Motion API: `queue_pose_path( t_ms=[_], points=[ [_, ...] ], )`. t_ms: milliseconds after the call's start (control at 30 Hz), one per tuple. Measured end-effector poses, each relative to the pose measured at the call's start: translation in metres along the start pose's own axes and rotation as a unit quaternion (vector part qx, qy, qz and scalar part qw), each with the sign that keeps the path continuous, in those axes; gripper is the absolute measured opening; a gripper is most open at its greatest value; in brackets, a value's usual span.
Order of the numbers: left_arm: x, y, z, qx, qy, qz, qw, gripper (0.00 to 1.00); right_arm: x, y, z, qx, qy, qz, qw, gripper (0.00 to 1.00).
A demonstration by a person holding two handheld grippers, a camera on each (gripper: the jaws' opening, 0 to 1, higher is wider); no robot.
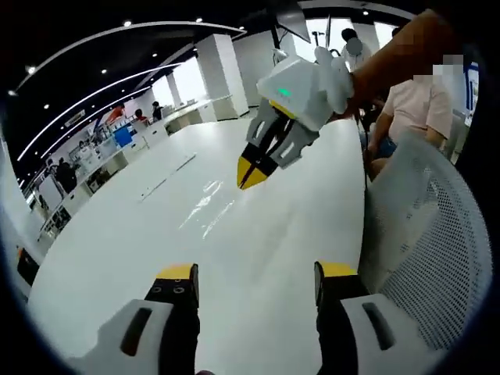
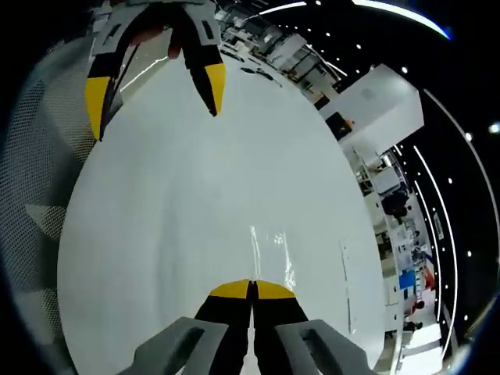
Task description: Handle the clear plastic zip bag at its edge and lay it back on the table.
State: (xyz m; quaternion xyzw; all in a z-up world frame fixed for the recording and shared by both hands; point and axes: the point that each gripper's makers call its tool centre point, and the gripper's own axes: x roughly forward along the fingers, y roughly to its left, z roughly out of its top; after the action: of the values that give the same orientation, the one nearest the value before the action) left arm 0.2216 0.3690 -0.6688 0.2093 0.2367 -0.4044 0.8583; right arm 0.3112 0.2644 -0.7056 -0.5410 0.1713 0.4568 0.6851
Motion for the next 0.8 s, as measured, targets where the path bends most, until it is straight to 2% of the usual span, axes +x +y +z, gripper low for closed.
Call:
queue_pose_path(
  t_ms=[167, 267, 400, 633, 700, 800],
  points=[
    [-0.004, -0.002, -0.009, -0.023, -0.004, 0.001, 0.9997, 0.59, 0.005, -0.002, -0.004, 0.008, 0.006, 0.005, 0.9999, 0.0],
    [-0.006, 0.0, -0.015, -0.046, -0.007, 0.008, 0.9989, 0.59, 0.01, -0.002, -0.005, 0.012, 0.01, 0.007, 0.9999, 0.0],
    [-0.008, 0.007, -0.021, -0.055, -0.008, 0.014, 0.9984, 0.6, 0.016, -0.002, -0.009, 0.016, 0.016, 0.009, 0.9997, 0.0],
    [-0.01, 0.006, -0.016, -0.067, -0.019, 0.021, 0.9973, 0.6, 0.023, -0.007, -0.018, 0.028, 0.029, 0.003, 0.9992, 0.0],
    [-0.008, 0.006, -0.018, -0.069, -0.017, 0.021, 0.9972, 0.6, 0.025, -0.007, -0.017, 0.053, 0.025, 0.001, 0.9983, 0.0],
    [-0.008, 0.004, -0.021, -0.072, -0.011, 0.019, 0.9971, 0.6, 0.029, -0.005, -0.019, 0.049, 0.031, 0.0, 0.9983, 0.0]
  ],
)
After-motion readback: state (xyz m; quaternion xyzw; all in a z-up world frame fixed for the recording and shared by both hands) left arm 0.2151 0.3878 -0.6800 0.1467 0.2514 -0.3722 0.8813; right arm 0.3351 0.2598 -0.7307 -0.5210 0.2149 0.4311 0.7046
